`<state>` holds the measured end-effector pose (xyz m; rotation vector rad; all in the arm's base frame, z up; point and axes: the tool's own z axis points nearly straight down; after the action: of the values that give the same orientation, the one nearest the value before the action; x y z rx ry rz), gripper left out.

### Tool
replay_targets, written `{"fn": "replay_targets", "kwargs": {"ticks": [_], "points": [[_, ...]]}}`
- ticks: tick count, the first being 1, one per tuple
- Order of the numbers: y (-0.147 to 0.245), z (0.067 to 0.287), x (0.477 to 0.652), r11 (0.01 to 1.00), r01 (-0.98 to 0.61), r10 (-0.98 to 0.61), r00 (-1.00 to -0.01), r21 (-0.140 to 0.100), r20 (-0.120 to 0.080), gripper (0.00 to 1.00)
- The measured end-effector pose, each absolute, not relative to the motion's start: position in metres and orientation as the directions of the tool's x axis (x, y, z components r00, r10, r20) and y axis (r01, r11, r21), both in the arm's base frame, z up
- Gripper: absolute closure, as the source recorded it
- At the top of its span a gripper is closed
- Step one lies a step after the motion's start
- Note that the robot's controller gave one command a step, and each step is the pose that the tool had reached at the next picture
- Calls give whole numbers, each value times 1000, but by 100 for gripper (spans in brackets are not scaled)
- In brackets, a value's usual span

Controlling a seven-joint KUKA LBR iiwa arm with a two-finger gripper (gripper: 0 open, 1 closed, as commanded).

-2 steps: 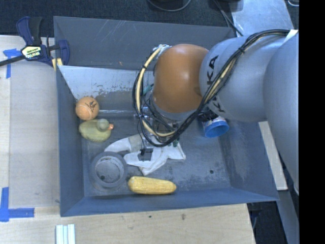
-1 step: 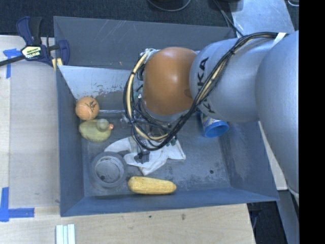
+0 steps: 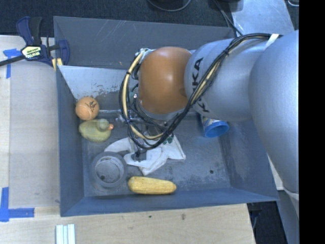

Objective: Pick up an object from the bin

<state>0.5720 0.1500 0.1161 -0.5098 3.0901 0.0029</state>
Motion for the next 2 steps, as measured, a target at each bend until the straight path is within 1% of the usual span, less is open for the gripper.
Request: {"fn": "replay_targets", "kwargs": {"ticks": [1,2], "points": [[138,103,568,959,-284,-284,-959,0,-3,0],[157,71,587,1000,-12,-12,-1000,4,-10,100]]}}
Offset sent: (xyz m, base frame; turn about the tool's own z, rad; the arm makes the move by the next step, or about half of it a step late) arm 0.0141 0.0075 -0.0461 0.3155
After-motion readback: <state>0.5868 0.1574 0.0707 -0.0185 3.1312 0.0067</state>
